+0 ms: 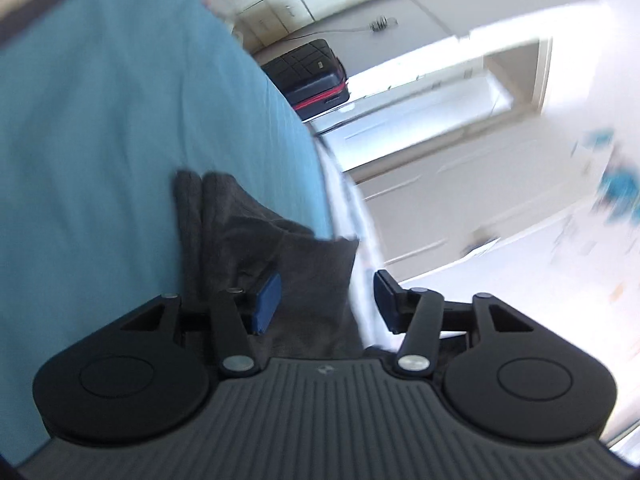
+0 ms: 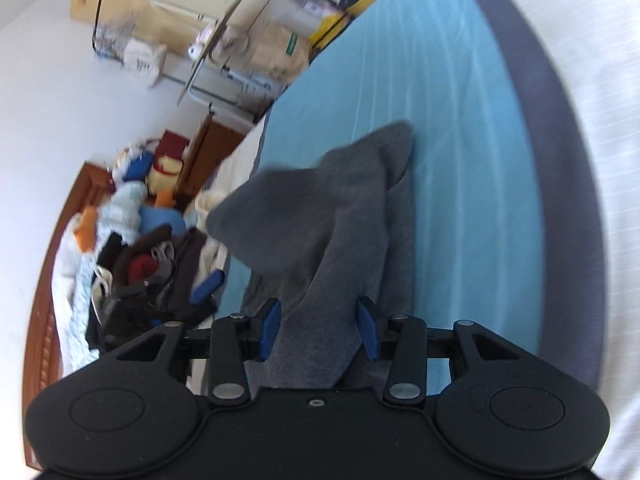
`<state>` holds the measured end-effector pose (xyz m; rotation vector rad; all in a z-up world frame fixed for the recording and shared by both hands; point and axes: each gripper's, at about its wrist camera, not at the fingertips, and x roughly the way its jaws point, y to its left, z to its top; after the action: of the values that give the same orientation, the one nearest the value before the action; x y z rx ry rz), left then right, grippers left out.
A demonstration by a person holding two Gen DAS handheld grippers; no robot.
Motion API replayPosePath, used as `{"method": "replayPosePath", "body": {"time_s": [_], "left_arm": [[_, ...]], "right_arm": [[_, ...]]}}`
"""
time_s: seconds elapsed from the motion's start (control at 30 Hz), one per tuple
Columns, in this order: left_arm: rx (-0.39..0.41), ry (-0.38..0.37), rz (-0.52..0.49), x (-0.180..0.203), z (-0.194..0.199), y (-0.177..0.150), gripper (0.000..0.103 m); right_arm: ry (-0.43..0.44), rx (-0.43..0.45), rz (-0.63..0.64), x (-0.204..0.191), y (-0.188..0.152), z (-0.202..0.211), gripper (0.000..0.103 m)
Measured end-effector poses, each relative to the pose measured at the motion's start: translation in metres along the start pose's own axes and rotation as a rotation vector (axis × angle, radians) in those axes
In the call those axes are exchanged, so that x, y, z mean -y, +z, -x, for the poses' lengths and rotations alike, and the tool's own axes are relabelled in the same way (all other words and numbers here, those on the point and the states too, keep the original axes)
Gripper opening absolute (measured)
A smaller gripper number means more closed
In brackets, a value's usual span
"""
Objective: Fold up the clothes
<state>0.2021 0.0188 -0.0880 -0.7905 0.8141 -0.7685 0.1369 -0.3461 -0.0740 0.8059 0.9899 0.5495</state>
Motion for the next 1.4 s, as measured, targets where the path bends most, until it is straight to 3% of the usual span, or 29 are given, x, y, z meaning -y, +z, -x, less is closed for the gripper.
{"method": "replayPosePath", "body": {"time_s": [0.07, 0.2, 0.3, 0.37, 0.47, 0.5, 0.53, 0.57, 0.6, 0.67, 0.73, 0.8, 0.87, 0.93, 0.97, 1.0, 1.07, 1.13, 1.17, 1.3, 1.4], "left_arm": [[-0.013, 0.077, -0.083, 0.004, -0.002, -0.001, 0.053], [-0.015, 0.131, -0.120, -0.005, 0.001, -0.008, 0.053], [0.032, 0.159, -0.162, -0.006, -0.005, -0.013, 0.053], [0.061, 0.186, -0.212, -0.002, -0.012, -0.017, 0.064], [0.038, 0.254, -0.253, -0.001, -0.030, -0.020, 0.067], [0.039, 0.277, -0.269, 0.001, -0.034, -0.022, 0.066], [0.042, 0.298, -0.286, 0.003, -0.037, -0.024, 0.055], [0.045, 0.320, -0.304, 0.005, -0.040, -0.025, 0.023], [0.049, 0.341, -0.322, 0.007, -0.043, -0.027, 0.021], [0.061, 0.401, -0.357, 0.018, -0.045, -0.030, 0.019], [0.093, 0.434, -0.392, 0.031, -0.040, -0.031, 0.019], [0.114, 0.434, -0.354, 0.032, -0.036, -0.031, 0.020], [0.102, 0.458, -0.310, 0.023, -0.039, -0.030, 0.031], [0.088, 0.483, -0.266, 0.013, -0.042, -0.030, 0.039], [0.100, 0.481, -0.247, 0.011, -0.041, -0.030, 0.043], [0.109, 0.485, -0.228, 0.011, -0.039, -0.029, 0.044], [0.133, 0.527, -0.222, 0.015, -0.037, -0.028, 0.052], [0.162, 0.569, -0.231, 0.018, -0.031, -0.029, 0.062], [0.177, 0.589, -0.236, 0.020, -0.027, -0.030, 0.063], [0.105, 0.550, -0.181, 0.028, -0.019, -0.035, 0.063], [0.052, 0.540, -0.199, 0.044, -0.019, -0.044, 0.063]], "right_arm": [[-0.006, -0.005, -0.001, 0.000, -0.001, -0.005, 0.048], [-0.016, 0.016, 0.002, 0.001, 0.001, -0.007, 0.048], [-0.042, 0.044, 0.021, 0.000, 0.005, -0.011, 0.049], [-0.062, 0.067, 0.033, 0.001, 0.013, -0.017, 0.049], [-0.071, 0.099, 0.034, 0.003, 0.028, -0.028, 0.050], [-0.077, 0.109, 0.035, 0.004, 0.032, -0.032, 0.049], [-0.094, 0.125, 0.046, 0.002, 0.035, -0.034, 0.047], [-0.115, 0.145, 0.064, -0.002, 0.037, -0.036, 0.023], [-0.136, 0.186, 0.121, -0.010, 0.037, -0.034, 0.007], [-0.177, 0.290, 0.277, -0.033, 0.032, -0.025, 0.006], [-0.184, 0.355, 0.342, -0.049, 0.031, -0.015, 0.006], [-0.198, 0.365, 0.314, -0.049, 0.034, -0.012, 0.005], [-0.300, 0.322, 0.305, -0.044, 0.039, -0.020, 0.005], [-0.388, 0.291, 0.308, -0.037, 0.041, -0.028, 0.006], [-0.428, 0.276, 0.299, -0.035, 0.042, -0.031, 0.015], [-0.467, 0.261, 0.283, -0.033, 0.044, -0.034, 0.034], [-0.455, 0.260, 0.227, -0.030, 0.047, -0.032, 0.043], [-0.395, 0.276, 0.186, -0.033, 0.050, -0.024, 0.044], [-0.379, 0.289, 0.182, -0.038, 0.050, -0.020, 0.046], [-0.352, 0.327, 0.298, -0.072, 0.030, -0.003, 0.048], [-0.339, 0.275, 0.420, -0.097, 0.002, -0.006, 0.049]]}}
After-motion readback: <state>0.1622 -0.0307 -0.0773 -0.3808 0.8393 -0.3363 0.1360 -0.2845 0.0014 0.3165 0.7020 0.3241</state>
